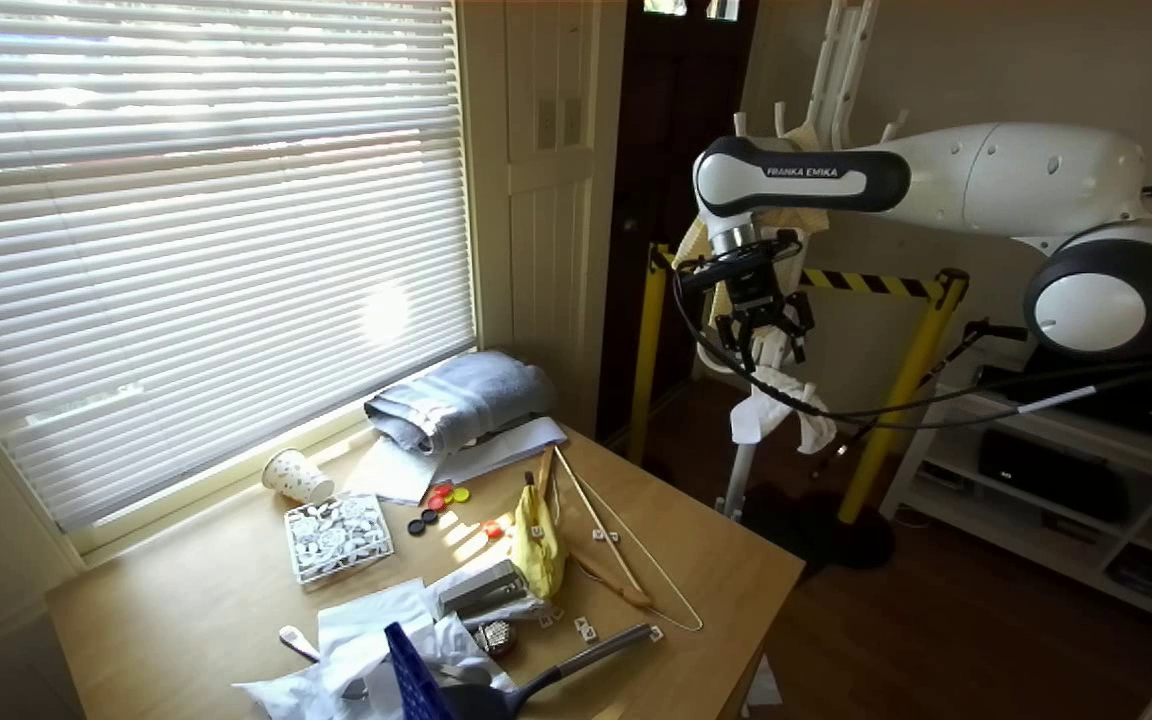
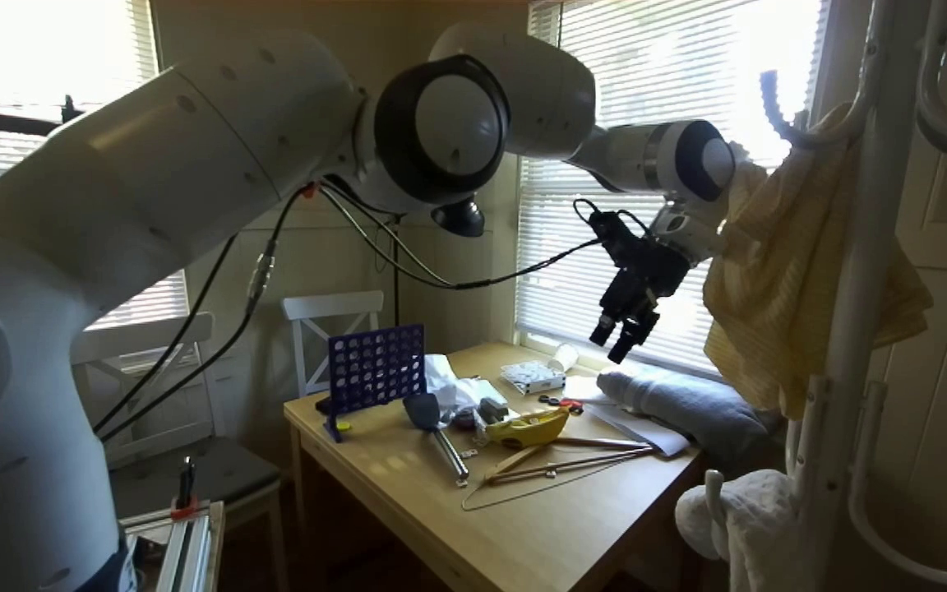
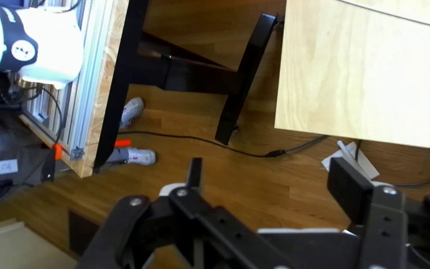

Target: Put the towel on the coat rack

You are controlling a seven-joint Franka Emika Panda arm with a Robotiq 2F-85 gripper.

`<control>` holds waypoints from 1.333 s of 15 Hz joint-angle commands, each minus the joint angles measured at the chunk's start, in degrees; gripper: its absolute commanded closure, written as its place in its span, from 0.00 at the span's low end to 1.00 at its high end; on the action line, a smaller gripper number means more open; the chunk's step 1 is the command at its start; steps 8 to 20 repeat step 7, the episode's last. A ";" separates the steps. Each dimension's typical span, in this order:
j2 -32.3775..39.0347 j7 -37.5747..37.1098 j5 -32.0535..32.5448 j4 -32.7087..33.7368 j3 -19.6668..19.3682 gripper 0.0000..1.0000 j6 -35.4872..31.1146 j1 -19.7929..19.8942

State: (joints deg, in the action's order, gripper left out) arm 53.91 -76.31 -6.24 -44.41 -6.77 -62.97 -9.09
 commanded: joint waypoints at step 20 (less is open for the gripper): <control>-0.80 5.52 10.79 1.99 -0.42 0.00 0.39 -9.13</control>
